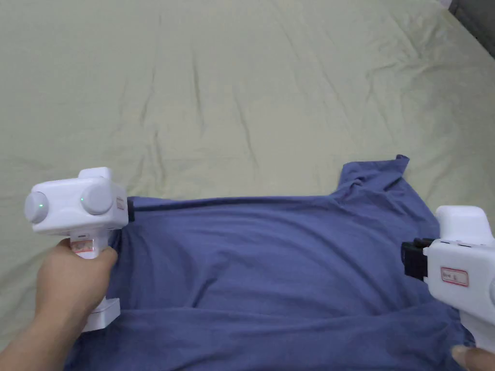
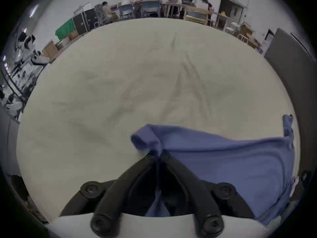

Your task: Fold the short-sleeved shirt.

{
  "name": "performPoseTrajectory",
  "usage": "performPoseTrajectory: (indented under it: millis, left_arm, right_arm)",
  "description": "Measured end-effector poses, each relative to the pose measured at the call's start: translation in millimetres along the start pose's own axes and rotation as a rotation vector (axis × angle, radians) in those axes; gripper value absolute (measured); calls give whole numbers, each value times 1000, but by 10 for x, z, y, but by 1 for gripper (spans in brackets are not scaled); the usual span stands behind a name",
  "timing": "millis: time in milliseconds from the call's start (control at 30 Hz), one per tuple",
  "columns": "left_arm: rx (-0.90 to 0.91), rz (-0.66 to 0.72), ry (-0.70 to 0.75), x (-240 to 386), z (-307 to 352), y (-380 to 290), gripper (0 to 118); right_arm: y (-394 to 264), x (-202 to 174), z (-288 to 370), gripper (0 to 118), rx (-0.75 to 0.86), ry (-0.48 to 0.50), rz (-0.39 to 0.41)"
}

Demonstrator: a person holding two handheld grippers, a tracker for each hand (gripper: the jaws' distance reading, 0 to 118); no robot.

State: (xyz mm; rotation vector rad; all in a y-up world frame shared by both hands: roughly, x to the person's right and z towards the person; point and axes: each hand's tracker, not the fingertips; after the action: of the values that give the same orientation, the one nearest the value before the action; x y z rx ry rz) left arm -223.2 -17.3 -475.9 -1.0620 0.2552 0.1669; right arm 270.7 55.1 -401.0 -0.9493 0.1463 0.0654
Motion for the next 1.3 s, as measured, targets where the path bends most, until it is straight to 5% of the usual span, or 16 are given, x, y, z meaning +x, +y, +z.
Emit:
performPoseTrajectory:
  millis: [233, 267, 300, 333, 467, 567, 667, 733, 767, 800, 1200, 1300]
  left_arm:
    - [25, 8, -141, 136, 347, -13, 1]
    - [33, 10, -143, 132, 428, -11, 1]
    - [43, 5, -139, 135, 523, -7, 1]
    - [48, -1, -146, 139, 590, -3, 1]
    - [76, -25, -151, 60, 741, 40, 1]
    - [92, -43, -128, 116, 853, -47, 1]
    - [71, -18, -119, -57, 692, 32, 1]
    - [60, 4, -123, -113, 665, 30, 1]
    - [59, 11, -128, -110, 685, 24, 1]
    - [56, 20, -140, -124, 694, 30, 1]
    - [80, -13, -245, -611, 1522, -502, 1]
    - [47, -43, -253, -732, 1668, -867, 1]
  right_arm:
    - [646, 526, -646, 6, -10, -51, 40]
    - [751, 623, -816, 31, -52, -17, 27]
    - [869, 725, -996, 93, -98, 17, 0]
    - [950, 822, -1145, 118, -141, 37, -27]
    - [1133, 993, -1568, 116, -210, -17, -58]
    - [1118, 1055, -1736, 102, -305, -16, -92]
    - [1096, 788, -1625, 98, -276, -49, -73]
    - [1176, 778, -1643, 61, -247, -50, -59]
    - [1191, 762, -1590, 23, -203, -50, -13]
    - [1198, 758, -1530, 3, -199, -27, 5]
    - [655, 684, 385, 3, -72, 93, 165]
    - [201, 650, 788, 3, -93, 100, 144]
